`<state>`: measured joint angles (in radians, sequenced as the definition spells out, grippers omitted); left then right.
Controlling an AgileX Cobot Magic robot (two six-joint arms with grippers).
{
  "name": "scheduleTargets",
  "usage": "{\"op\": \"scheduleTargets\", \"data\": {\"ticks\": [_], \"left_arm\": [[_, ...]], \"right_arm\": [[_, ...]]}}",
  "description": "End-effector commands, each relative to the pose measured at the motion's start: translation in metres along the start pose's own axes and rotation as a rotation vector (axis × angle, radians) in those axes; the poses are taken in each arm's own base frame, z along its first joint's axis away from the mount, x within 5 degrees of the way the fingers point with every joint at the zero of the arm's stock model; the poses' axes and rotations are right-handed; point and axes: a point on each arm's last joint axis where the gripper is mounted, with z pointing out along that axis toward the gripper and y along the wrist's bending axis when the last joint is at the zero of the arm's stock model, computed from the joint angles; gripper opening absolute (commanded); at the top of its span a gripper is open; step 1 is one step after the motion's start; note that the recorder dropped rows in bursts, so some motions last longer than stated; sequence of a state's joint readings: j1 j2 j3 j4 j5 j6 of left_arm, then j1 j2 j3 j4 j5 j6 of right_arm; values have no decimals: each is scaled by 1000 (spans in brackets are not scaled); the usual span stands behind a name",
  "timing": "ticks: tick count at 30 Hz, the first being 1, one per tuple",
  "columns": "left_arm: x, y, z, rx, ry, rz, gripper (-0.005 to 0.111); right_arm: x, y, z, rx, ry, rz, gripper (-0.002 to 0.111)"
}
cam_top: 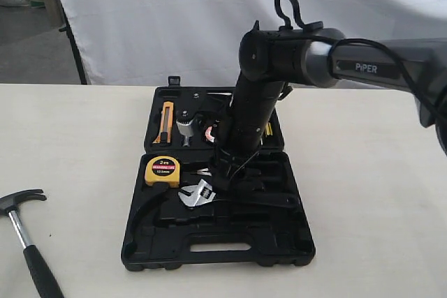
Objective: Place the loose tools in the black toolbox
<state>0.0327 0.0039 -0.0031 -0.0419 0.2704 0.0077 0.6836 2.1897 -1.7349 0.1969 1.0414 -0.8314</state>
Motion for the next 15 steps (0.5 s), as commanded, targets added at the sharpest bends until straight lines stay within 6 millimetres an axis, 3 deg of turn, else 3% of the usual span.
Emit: {"op": "scheduleTargets", "data": {"ticks": [1,7,15], "left_arm": [[1,0,0,7,-2,-1,1],[1,0,0,7,-2,-1,1],[1,0,0,7,-2,-1,1]], "right_arm": [[-2,9,0,-29,35,-57,72],[-8,13,13,13,68,-120,69],[-3,8,44,61,152,-170,69]]}}
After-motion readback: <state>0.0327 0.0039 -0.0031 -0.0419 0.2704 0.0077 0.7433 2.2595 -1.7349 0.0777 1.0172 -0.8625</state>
